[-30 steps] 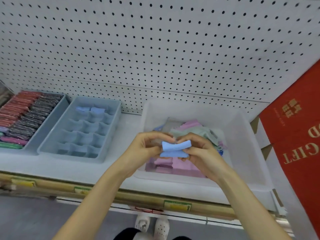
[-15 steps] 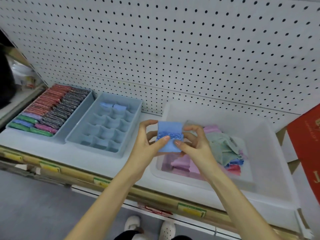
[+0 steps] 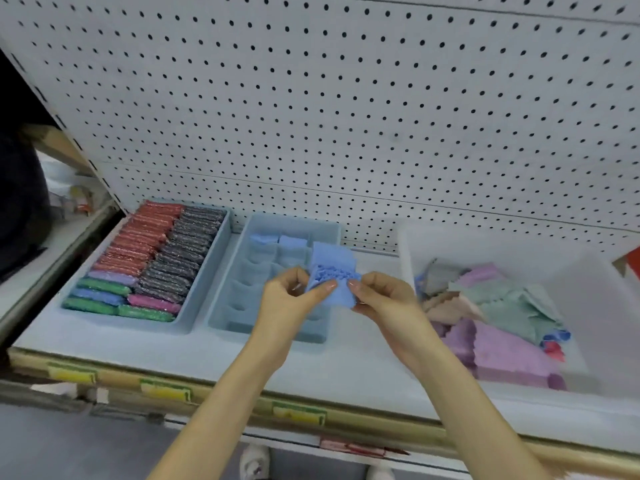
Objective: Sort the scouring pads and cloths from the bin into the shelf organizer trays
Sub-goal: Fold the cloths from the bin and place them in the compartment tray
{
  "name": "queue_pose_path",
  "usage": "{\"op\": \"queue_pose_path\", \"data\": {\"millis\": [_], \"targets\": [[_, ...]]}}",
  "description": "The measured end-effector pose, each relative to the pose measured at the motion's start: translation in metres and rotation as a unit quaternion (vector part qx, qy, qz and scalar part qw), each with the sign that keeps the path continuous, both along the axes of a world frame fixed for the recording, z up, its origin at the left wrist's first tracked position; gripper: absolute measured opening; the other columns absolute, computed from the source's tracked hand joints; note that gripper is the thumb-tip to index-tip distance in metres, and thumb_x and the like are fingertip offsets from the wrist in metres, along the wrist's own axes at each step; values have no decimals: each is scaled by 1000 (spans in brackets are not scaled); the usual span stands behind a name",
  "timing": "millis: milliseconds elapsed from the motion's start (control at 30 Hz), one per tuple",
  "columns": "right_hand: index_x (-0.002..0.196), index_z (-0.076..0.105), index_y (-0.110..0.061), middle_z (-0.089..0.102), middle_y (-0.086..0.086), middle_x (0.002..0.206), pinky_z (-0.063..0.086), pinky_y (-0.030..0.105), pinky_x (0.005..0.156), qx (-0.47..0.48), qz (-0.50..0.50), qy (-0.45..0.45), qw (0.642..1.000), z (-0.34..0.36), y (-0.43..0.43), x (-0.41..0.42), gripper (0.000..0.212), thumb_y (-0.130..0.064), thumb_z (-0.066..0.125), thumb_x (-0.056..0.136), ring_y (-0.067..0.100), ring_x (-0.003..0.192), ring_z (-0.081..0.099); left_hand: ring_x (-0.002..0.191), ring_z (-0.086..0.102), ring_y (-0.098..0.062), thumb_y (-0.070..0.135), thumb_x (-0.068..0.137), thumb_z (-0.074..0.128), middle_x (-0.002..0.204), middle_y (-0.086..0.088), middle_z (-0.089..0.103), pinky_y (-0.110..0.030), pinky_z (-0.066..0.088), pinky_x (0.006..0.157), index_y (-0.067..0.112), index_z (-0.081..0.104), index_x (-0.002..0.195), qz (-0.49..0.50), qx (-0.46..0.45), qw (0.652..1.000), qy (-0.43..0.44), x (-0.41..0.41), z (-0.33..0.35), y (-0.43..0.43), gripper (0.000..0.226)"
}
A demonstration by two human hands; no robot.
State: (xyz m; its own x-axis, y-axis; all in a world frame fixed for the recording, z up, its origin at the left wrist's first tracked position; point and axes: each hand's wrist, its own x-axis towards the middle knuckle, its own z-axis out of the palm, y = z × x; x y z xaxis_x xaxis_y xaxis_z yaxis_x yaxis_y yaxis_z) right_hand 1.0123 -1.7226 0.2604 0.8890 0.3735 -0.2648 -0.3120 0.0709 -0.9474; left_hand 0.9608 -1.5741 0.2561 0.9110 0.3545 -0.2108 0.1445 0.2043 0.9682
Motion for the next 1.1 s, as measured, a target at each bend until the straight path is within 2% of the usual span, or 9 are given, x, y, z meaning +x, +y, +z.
{"op": "queue_pose_path", "data": {"millis": [100,167,367,433,567,700,833,967,1100], "targets": [[77,66,-5,71,13,87,54,33,85,34,3,50,998,3,45,-9,15,-7,59,90,23,86,68,74,49,-20,17,66,82,72,-11,50,-32,36,69,15,45,58,17,-23,999,18,-3,-1,39,38],[76,66,-7,72,13,88,54,33,84,43,-9,65,997,7,68,-15,16,-7,59,91,22,85,69,76,54,-22,20,63,77,73,-11,53,-32,40,71,20,46,53,16,-52,998,24,-6,-3,60,33],[72,60,-8,66,8,75,55,27,72,-21,-93,2,995,10,109,-26,17,-3,63,88,18,74,64,83,51,-25,19,60,76,70,-9,49,-39,37,80,21,44,50,-8,-104,994,7,-8,-7,95,34],[72,57,-9,62,10,73,52,28,70,-44,-126,-24,991,7,116,-26,18,-1,64,87,19,72,59,81,52,-24,19,61,78,69,-9,49,-36,38,76,19,40,51,-14,-92,996,2,-4,-8,103,40],[73,57,-8,60,9,70,49,29,68,-48,-156,-44,986,6,121,-20,18,3,67,83,18,68,57,75,63,-21,-5,80,70,65,-4,58,-28,48,61,15,39,51,-3,-25,1000,6,2,-3,109,47],[95,58,-12,65,6,79,53,28,67,-38,-141,-20,989,9,118,-6,25,5,69,80,18,73,64,86,69,-24,-10,81,68,90,-13,68,-29,60,65,11,49,78,-9,-34,999,19,11,4,111,28],[118,61,-13,69,9,87,54,31,72,-18,-16,33,999,10,106,11,37,5,62,85,25,87,68,90,71,-19,-6,83,67,100,-6,73,-28,58,65,24,52,116,-66,-53,996,22,19,4,116,46],[112,69,-15,65,20,113,54,40,86,-13,40,-1,999,6,99,19,34,4,58,87,31,104,65,97,70,-21,1,91,61,104,-1,74,-28,57,67,18,65,113,-158,-28,986,42,25,5,122,28],[107,72,-11,64,24,113,52,38,86,16,48,-9,999,1,98,25,28,1,59,85,30,102,62,99,69,-24,4,96,54,109,-12,71,-30,57,72,10,66,115,-202,-39,978,39,37,2,131,23]]}}
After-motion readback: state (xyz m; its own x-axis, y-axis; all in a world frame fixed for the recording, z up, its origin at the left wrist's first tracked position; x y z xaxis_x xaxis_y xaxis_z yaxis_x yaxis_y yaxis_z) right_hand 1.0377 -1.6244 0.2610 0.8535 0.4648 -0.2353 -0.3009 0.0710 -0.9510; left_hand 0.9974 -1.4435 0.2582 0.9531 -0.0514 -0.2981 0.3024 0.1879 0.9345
